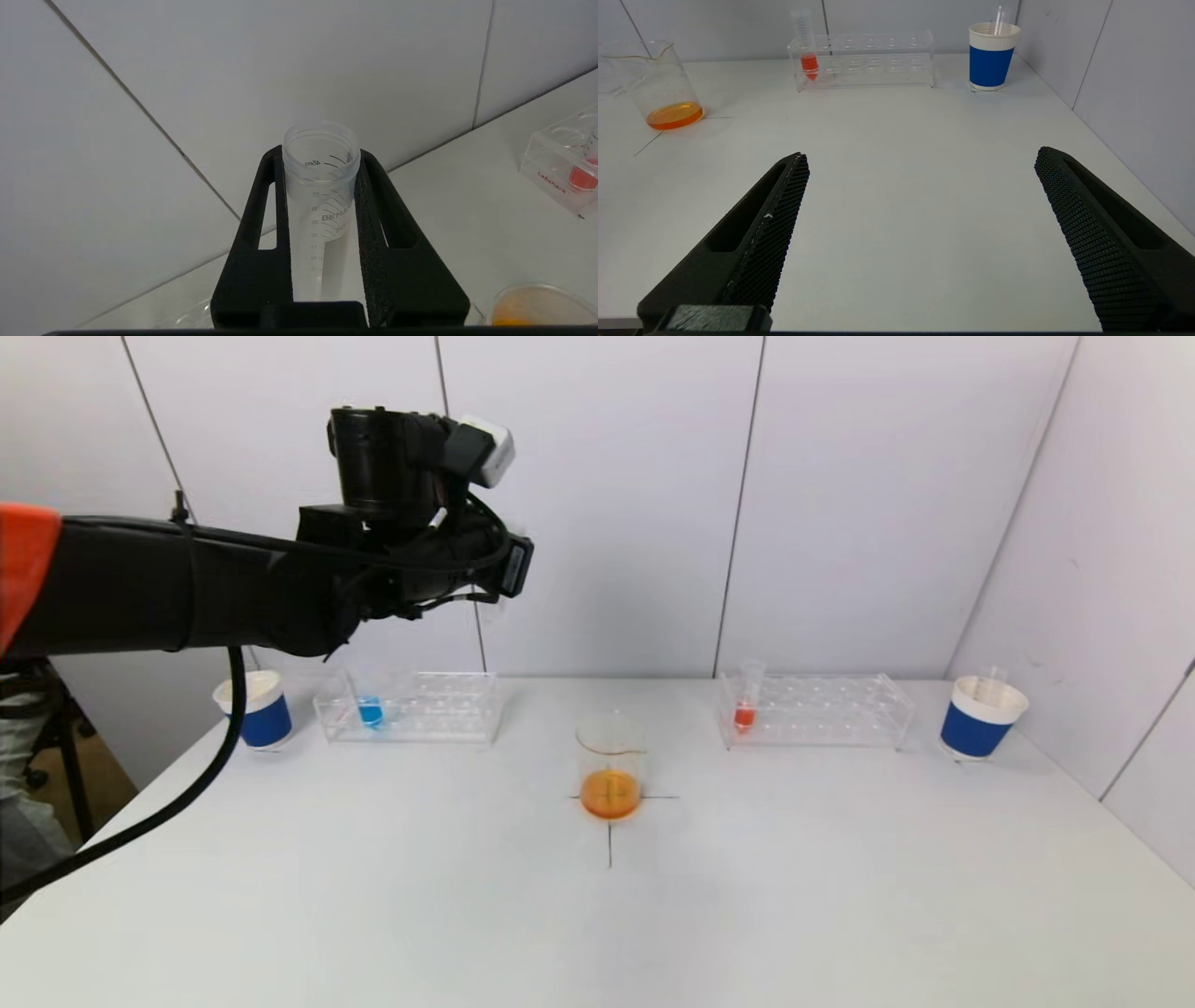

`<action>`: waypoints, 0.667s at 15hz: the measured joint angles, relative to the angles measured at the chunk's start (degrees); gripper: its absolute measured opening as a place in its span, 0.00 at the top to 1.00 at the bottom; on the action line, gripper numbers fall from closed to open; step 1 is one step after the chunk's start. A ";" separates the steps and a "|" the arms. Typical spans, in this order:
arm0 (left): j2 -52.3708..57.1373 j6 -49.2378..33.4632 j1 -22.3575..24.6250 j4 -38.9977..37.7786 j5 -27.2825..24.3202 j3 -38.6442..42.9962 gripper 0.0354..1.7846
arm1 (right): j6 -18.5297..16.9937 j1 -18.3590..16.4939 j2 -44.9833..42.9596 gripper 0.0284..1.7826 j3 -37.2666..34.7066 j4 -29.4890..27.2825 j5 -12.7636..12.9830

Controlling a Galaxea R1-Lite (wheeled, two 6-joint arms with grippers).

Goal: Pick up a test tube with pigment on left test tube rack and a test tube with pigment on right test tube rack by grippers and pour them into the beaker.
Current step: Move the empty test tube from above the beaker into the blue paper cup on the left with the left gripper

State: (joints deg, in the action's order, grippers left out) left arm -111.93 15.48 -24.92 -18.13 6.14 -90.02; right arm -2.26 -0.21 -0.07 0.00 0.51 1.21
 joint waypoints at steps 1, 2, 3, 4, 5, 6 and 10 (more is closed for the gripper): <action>1.02 -0.22 0.67 1.79 0.05 -0.15 0.78 | -0.02 0.00 0.00 0.01 0.00 0.01 0.00; 2.04 -0.44 1.41 2.30 0.07 -0.12 0.78 | -0.02 0.00 0.00 0.01 0.00 0.00 0.00; 2.84 -0.85 2.18 2.45 0.09 0.00 0.78 | -0.02 0.00 0.00 0.01 0.00 0.04 0.00; 3.58 -1.57 3.01 2.65 0.16 0.16 0.78 | -0.02 0.00 0.00 0.01 0.00 0.00 0.02; 4.39 -2.45 4.19 2.73 0.27 0.46 0.78 | -0.02 0.02 0.00 0.01 0.00 0.01 0.02; 5.16 -3.00 5.40 2.84 0.41 0.90 0.78 | -0.02 0.00 0.00 0.01 0.00 0.01 0.02; 8.02 -6.84 11.53 5.10 0.79 2.97 0.78 | -0.02 0.00 0.00 0.01 0.00 0.01 0.00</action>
State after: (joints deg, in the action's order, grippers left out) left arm -103.91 8.64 -13.39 -13.03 6.94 -87.04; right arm -2.28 -0.21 -0.07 0.00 0.52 1.21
